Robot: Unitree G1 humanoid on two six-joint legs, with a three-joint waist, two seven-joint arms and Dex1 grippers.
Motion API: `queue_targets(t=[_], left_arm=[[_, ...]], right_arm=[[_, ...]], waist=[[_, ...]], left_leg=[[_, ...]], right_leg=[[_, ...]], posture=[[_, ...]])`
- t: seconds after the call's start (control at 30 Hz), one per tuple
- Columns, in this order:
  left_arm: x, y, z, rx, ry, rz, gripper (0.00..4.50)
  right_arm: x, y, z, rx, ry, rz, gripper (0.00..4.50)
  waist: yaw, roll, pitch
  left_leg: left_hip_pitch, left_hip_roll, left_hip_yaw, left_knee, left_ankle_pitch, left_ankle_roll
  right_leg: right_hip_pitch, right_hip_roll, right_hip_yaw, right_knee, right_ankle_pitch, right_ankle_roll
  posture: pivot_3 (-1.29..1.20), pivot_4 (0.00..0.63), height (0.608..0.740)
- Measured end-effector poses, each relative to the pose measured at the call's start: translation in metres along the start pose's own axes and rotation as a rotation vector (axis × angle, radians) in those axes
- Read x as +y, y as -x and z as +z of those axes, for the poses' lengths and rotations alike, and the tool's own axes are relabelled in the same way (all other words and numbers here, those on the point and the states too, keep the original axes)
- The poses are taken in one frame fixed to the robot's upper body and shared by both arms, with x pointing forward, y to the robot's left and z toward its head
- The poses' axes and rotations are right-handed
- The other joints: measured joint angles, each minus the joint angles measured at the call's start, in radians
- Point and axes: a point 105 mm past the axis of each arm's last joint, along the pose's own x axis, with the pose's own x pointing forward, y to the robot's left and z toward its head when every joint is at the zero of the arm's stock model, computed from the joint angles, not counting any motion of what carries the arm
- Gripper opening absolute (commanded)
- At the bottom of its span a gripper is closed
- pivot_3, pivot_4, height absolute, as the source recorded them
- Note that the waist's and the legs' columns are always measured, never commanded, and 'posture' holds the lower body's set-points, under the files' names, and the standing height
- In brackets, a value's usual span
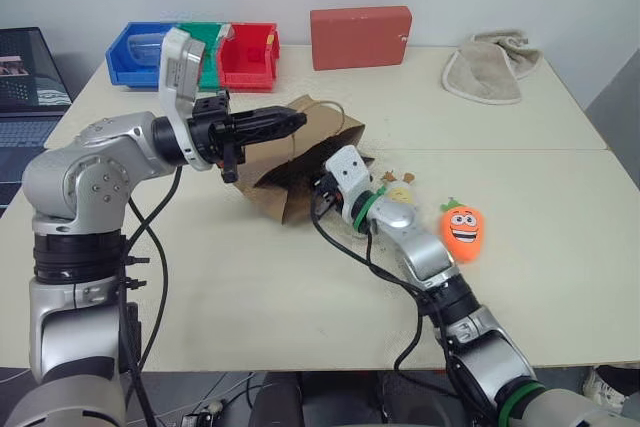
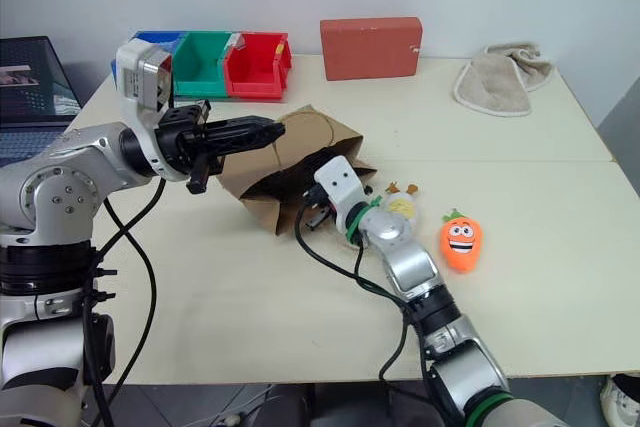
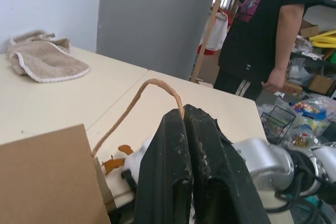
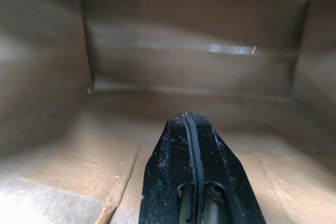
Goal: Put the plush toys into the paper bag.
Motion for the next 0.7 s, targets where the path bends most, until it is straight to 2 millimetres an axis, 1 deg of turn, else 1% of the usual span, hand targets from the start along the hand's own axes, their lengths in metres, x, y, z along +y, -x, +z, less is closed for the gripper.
queue_targets(t=[0.07,0.1,0.17,0.2,0.3,0.37,0.47,0.5,0.57,0.7], left_arm=[[-0.001,0.000,-0.004,0.009,0.005,-0.004,0.00],[-0.002,-0.001,-0.006,0.012,0.008,-0.007,0.00],[-0.002,-0.001,-0.008,0.017,0.009,-0.009,0.00],[-0.003,-0.002,-0.008,0.019,0.008,-0.012,0.00],[-0.003,-0.004,-0.010,0.026,0.008,-0.015,0.00],[-0.004,-0.005,-0.011,0.029,0.005,-0.023,0.00],[-0.005,0.001,-0.015,0.051,0.013,-0.021,0.00],[-0.005,0.002,-0.016,0.056,0.015,-0.018,0.00],[-0.005,0.003,-0.016,0.061,0.013,-0.012,0.00],[-0.005,0.003,-0.016,0.061,0.013,-0.011,0.00]], right_arm=[[-0.002,0.015,0.009,-0.015,-0.002,0.032,0.59],[-0.004,0.023,0.013,-0.014,0.018,0.051,0.90],[-0.008,0.036,0.019,-0.011,0.042,0.072,1.60],[-0.010,0.047,0.020,-0.004,0.054,0.086,1.91],[-0.012,0.064,0.028,0.013,0.094,0.129,2.95],[-0.013,0.080,0.029,0.049,0.170,0.175,3.66],[-0.029,0.116,0.006,0.224,0.299,0.208,3.66],[-0.033,0.123,-0.001,0.263,0.324,0.204,3.66],[-0.038,0.131,-0.011,0.318,0.367,0.197,3.66],[-0.047,0.132,-0.033,0.366,0.388,0.167,3.66]], waist=[[0.001,0.000,0.000],[0.002,0.000,0.000],[0.003,0.000,0.000],[0.003,0.000,0.000],[0.001,0.000,0.000],[0.001,0.000,0.000],[0.006,-0.001,0.000],[0.007,-0.001,0.000],[0.006,-0.001,0.001],[-0.001,-0.001,0.001]], left_leg=[[-0.001,0.000,0.000,0.000,0.000,0.000],[-0.001,0.000,0.000,0.000,0.000,0.000],[-0.001,0.000,0.000,0.000,0.000,0.000],[-0.001,0.000,0.000,0.000,0.000,0.000],[-0.001,0.000,0.000,0.000,0.000,0.000],[-0.001,-0.001,0.001,0.000,0.000,0.000],[-0.001,-0.001,0.001,0.000,0.000,0.000],[-0.001,-0.001,0.001,0.000,0.000,0.000],[-0.001,-0.001,0.001,0.000,0.000,0.001],[0.000,-0.001,0.003,0.001,0.000,0.000]], right_leg=[[0.000,0.000,0.000,0.000,0.000,0.000],[0.000,0.000,0.000,0.000,0.000,0.000],[0.000,0.000,0.000,0.000,0.000,0.000],[0.000,0.000,0.000,0.000,0.000,0.000],[0.000,0.000,0.000,0.000,0.000,0.000],[0.000,0.000,0.000,-0.001,0.000,0.000],[0.000,-0.001,0.000,-0.003,0.000,0.000],[0.000,-0.001,0.001,-0.003,0.000,0.000],[0.000,-0.001,0.001,-0.003,0.000,0.000],[0.000,-0.001,0.003,-0.002,0.000,0.000]], posture=[[0.00,0.150,0.740],[0.00,0.150,0.740],[0.00,0.150,0.740],[0.00,0.150,0.740],[0.00,0.150,0.740],[0.00,0.150,0.740],[0.00,0.150,0.740],[0.00,0.150,0.740],[0.00,0.150,0.740],[0.00,0.150,0.740]])
